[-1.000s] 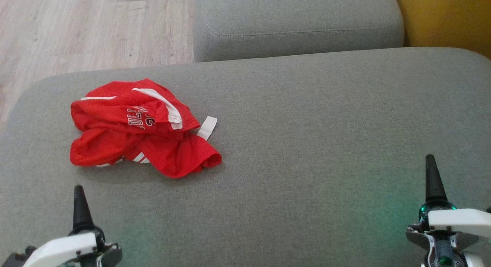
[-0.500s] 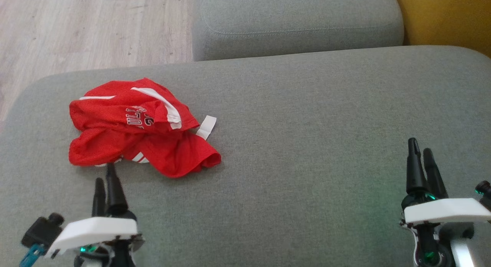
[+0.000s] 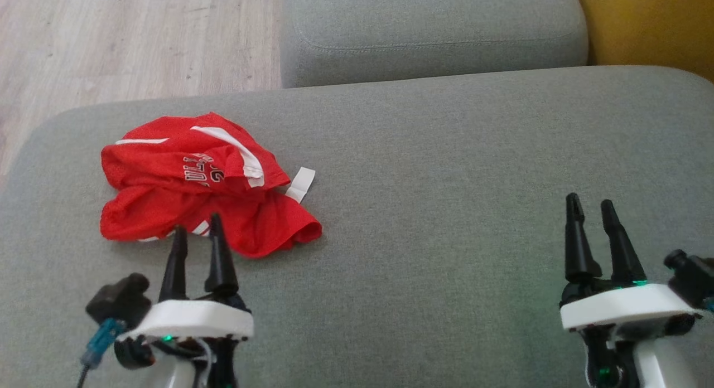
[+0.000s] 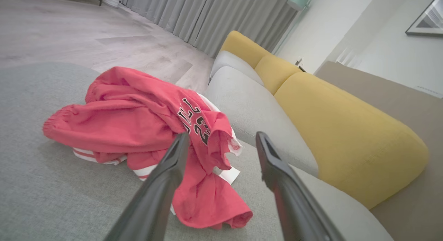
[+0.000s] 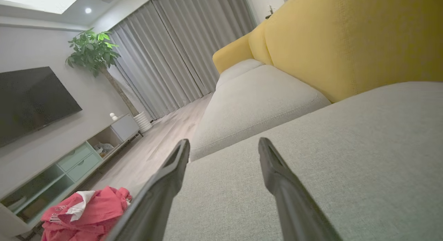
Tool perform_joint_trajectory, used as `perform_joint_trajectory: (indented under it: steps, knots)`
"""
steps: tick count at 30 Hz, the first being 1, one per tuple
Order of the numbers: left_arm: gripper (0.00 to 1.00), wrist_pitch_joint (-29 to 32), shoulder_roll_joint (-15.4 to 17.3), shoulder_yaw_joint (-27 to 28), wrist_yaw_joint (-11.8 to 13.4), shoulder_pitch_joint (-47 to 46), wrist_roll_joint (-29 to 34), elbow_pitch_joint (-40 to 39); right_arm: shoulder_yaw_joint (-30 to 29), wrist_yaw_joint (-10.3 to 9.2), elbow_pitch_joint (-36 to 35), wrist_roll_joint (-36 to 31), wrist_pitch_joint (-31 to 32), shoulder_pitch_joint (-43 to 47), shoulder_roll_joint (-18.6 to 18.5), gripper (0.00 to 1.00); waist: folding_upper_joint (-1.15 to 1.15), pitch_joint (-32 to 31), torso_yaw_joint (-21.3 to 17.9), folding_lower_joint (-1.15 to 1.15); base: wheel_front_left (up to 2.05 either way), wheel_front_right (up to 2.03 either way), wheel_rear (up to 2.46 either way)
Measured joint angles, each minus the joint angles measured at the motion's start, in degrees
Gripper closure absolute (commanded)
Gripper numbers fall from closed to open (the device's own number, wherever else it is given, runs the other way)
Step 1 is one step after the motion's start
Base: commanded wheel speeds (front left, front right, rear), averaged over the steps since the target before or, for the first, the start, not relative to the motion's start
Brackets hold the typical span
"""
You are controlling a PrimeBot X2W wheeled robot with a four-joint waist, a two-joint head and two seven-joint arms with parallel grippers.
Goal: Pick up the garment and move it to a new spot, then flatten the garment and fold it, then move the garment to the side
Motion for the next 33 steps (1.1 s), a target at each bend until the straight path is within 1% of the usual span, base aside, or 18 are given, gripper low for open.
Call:
perform_joint_trajectory:
  steps: [9, 14, 24, 28, 29, 33]
  knots:
    - [0.00, -1.27, 3.48, -8.25, 4.23, -2.29, 6.59, -0.73, 2.24, 0.00, -0.21, -8.91, -1.29, 0.01, -0.03, 0.00, 0.00, -0.10, -0.54, 0.00, 0.00, 0.00, 0.00]
    - [0.00, -2.26, 4.61, -11.96, 4.60, -2.79, 8.50, 1.08, 2.53, 0.00, 0.07, -13.84, -2.31, 0.10, -0.04, 0.00, 0.00, -0.21, -0.69, 0.00, 0.00, 0.00, 0.00]
    - [0.00, -3.78, 5.95, -16.27, 7.68, -4.75, 14.99, 2.14, 2.92, 0.00, 0.23, -22.82, -3.75, 0.10, -0.05, 0.00, 0.00, -0.30, -0.66, 0.00, 0.00, 0.00, 0.00]
    - [0.00, -4.41, 7.51, -19.31, 9.06, -5.16, 19.94, 4.94, 3.08, 0.00, 0.23, -26.93, -4.37, 0.10, -0.07, 0.00, 0.00, -0.43, -0.50, 0.00, 0.00, 0.00, 0.00]
    - [0.00, -4.79, 8.03, -20.82, 10.14, -5.64, 22.29, 6.55, 3.15, 0.00, 0.21, -29.39, -4.81, 0.10, -0.08, 0.00, 0.00, -0.49, -0.49, 0.00, 0.00, 0.00, 0.00]
    - [0.00, -5.56, 8.15, -23.63, 11.85, -7.23, 25.31, 7.39, 3.44, 0.00, 0.19, -33.46, -5.48, 0.10, -0.08, 0.00, 0.00, -0.51, -0.46, 0.00, 0.00, 0.00, 0.00]
